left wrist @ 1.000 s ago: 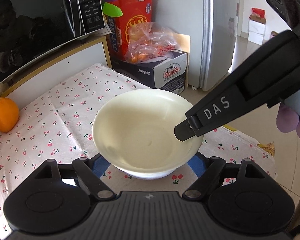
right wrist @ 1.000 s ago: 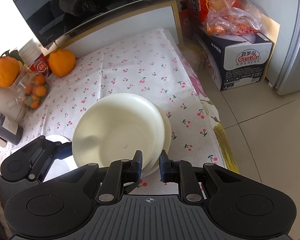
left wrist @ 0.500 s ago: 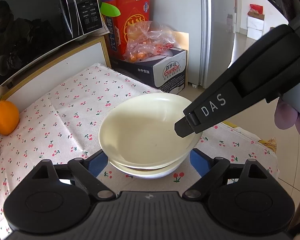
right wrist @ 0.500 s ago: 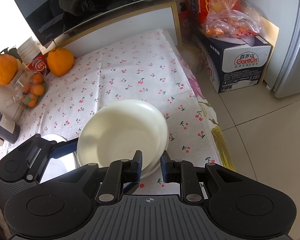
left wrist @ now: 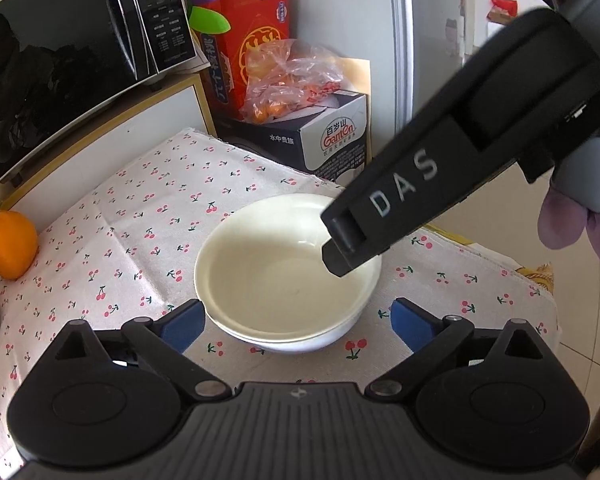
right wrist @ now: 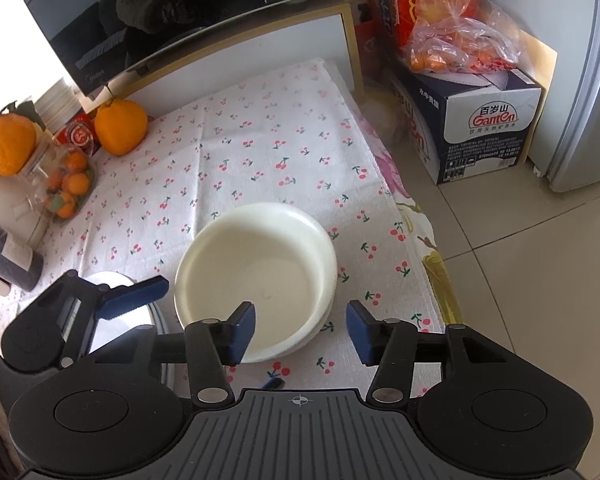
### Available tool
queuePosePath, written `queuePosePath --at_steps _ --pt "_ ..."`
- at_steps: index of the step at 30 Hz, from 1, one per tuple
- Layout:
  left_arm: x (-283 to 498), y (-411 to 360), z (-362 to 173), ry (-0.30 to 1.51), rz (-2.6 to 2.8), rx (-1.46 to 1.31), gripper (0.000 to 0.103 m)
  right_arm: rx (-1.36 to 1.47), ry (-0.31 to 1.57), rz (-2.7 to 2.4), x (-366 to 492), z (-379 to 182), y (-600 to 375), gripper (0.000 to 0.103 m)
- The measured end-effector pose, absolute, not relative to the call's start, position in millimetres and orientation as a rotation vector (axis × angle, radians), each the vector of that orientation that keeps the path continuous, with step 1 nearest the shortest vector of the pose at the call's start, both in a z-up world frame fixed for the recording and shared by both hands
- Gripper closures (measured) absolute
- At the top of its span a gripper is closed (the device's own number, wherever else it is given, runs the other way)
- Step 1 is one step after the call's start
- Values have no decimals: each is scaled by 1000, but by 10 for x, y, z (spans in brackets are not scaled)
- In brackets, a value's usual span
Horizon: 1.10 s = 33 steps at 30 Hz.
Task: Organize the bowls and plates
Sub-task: 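Bring the right tool to the bowl stack rim opposite the left gripper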
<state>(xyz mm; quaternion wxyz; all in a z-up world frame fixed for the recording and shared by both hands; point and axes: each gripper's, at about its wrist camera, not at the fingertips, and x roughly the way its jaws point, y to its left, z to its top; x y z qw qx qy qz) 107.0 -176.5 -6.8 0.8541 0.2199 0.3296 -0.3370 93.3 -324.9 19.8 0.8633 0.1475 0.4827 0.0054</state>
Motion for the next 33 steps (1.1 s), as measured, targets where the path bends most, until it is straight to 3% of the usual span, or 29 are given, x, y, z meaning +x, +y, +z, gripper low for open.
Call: queuePosePath --at_steps 10,19,23,33 --pt "1095 -1676 -37 692 -724 436 1 303 950 -1 873 235 -3337 27" --pt "1097 -1617 -64 680 -779 485 1 221 879 35 789 249 -3397 25" --pt "1149 -1583 -41 681 -820 513 1 171 860 96 747 259 -3423 15" --pt "1398 -1571 30 760 -943 640 2 -97 891 297 664 251 -3384 11"
